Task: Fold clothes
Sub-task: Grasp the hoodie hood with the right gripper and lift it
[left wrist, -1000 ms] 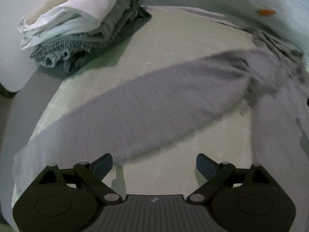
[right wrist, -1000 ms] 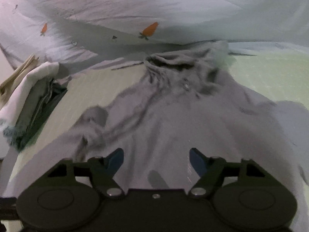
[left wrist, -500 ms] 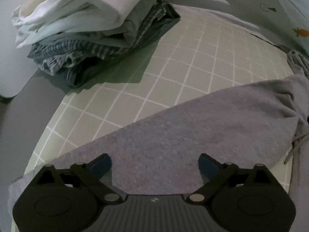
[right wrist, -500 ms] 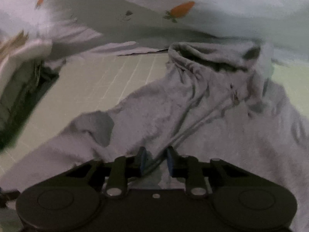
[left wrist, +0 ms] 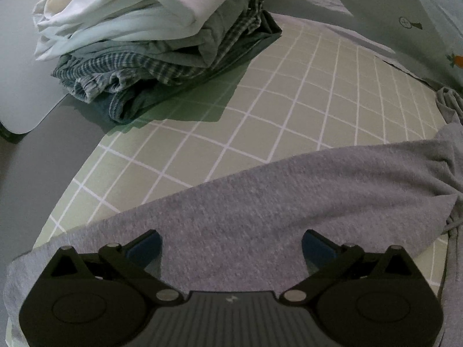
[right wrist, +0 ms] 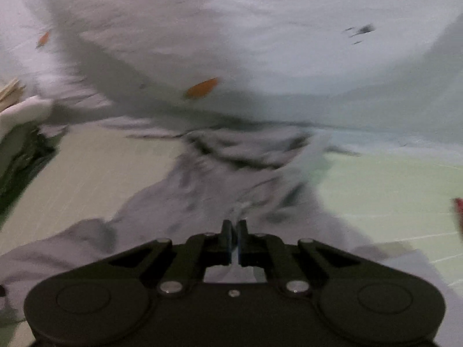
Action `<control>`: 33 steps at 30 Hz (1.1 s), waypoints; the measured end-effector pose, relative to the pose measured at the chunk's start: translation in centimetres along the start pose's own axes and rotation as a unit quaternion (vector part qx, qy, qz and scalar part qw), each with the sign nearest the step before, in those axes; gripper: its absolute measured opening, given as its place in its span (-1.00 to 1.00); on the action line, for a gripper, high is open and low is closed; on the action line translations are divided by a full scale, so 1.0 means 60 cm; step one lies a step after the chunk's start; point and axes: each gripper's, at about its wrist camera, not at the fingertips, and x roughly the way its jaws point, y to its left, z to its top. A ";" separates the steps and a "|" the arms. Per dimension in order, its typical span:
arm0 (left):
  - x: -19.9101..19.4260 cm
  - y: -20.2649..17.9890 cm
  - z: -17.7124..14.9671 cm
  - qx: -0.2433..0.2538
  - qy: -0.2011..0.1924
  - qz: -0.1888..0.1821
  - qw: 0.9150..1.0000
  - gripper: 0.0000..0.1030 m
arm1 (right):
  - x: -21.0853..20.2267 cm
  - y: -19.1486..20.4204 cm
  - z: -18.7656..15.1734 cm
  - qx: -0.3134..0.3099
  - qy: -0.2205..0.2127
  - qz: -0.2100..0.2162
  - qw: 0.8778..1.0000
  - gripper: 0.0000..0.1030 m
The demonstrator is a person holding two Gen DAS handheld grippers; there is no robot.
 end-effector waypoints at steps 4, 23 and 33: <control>0.001 0.001 0.002 0.001 0.002 -0.002 1.000 1.00 | -0.007 -0.027 -0.002 -0.049 -0.017 -0.088 0.995 -0.93; -0.001 0.002 -0.008 0.002 -0.012 -0.007 1.000 1.00 | 0.061 0.024 -0.088 0.307 0.108 0.148 0.934 -0.67; -0.015 0.014 -0.028 0.016 -0.005 -0.016 1.000 1.00 | -0.033 -0.023 -0.078 0.128 0.050 0.011 0.990 -0.92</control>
